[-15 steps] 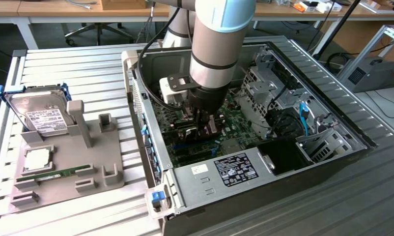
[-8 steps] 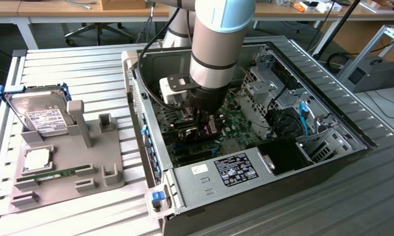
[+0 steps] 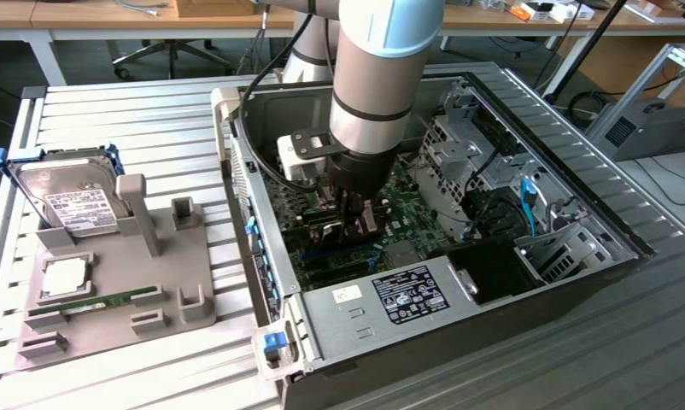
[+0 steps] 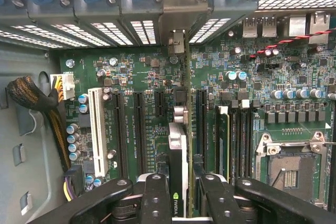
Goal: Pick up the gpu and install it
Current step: 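Insert the gpu into the slot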
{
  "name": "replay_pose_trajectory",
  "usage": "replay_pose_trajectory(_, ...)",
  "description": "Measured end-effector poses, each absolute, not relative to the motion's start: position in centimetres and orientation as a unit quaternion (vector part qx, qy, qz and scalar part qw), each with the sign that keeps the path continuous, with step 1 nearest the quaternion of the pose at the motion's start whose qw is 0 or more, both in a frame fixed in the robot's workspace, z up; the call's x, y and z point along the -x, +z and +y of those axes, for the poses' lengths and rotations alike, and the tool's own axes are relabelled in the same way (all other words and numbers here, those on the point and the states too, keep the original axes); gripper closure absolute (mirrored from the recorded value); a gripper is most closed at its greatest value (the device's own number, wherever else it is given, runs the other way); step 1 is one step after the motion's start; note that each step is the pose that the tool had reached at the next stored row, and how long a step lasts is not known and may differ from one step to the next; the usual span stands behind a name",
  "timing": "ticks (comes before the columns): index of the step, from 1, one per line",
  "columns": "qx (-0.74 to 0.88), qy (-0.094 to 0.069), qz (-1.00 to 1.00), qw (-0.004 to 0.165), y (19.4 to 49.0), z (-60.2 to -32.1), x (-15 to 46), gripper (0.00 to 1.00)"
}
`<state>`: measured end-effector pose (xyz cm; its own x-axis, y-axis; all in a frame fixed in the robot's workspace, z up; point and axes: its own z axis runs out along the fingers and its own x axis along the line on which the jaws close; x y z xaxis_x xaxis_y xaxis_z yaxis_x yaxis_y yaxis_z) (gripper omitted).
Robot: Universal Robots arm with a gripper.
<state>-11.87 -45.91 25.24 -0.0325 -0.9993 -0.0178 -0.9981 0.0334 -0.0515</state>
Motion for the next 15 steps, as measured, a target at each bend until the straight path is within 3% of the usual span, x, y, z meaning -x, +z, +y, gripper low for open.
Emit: replay_pose_trajectory(15,0.695,-0.012,0.718,0.024,25.15,-45.91,11.87,0.73)
